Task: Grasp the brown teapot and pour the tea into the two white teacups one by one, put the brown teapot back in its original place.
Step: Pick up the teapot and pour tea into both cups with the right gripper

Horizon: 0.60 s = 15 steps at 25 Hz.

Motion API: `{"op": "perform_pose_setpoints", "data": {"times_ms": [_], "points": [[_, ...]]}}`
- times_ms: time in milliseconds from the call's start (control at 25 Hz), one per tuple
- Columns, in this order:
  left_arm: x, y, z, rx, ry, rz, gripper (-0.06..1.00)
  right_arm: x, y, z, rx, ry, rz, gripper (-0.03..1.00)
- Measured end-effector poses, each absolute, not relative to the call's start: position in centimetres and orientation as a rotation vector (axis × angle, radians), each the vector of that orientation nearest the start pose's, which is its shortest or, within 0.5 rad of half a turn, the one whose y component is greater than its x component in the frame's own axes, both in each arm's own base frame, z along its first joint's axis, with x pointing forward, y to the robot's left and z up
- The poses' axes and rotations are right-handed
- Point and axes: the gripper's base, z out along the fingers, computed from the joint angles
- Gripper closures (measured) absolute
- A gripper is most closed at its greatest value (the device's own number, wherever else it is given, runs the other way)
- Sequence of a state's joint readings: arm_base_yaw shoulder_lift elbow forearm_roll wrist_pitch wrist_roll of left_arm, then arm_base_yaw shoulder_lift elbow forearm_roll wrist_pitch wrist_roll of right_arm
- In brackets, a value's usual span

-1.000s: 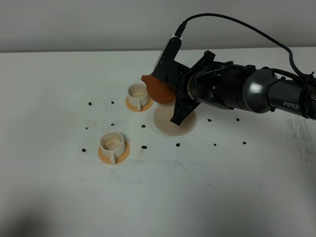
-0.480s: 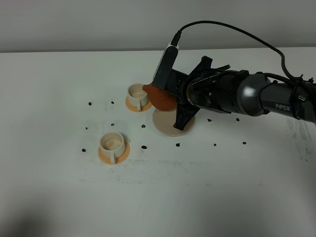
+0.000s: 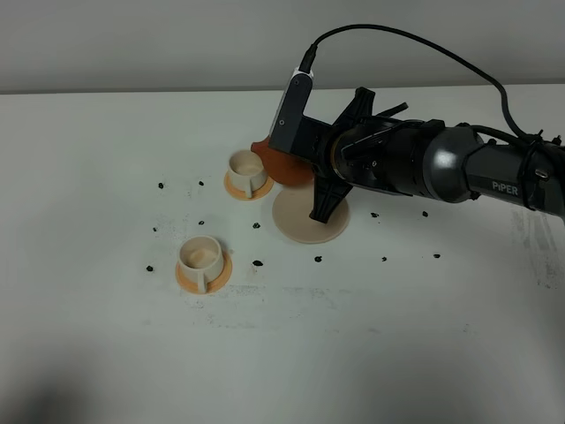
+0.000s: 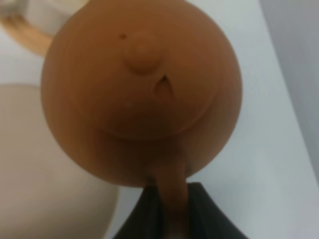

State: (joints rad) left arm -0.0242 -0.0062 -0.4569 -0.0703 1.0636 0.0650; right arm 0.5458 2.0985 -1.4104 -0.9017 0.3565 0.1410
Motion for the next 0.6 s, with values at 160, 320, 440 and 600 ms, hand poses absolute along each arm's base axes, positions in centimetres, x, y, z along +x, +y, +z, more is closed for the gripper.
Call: {"op": "perform_pose_setpoints", "data": {"times_ms": [160,320,440,600], "points": [[-0.14,-0.56,26.51,0.095,2.08,-0.06,0.66,40.18,21.49,16.02,-1.328,1.989,-0.422,0.88],[-0.14,-0.56,26.51,0.095,2.08,-0.06,0.66,40.27,21.53,15.96,-1.356,1.962,-0.44,0.88],[-0.14,-0.56,26.51,0.095,2.08,-0.06,0.66,40.33,21.62,16.03,-1.374,1.935,-0.446,0.88],[-0.14,-0.56,26.51,0.095,2.08,-0.06,0.66,40.4,21.68,16.08,-1.399,1.905,-0.459,0.88]]}}
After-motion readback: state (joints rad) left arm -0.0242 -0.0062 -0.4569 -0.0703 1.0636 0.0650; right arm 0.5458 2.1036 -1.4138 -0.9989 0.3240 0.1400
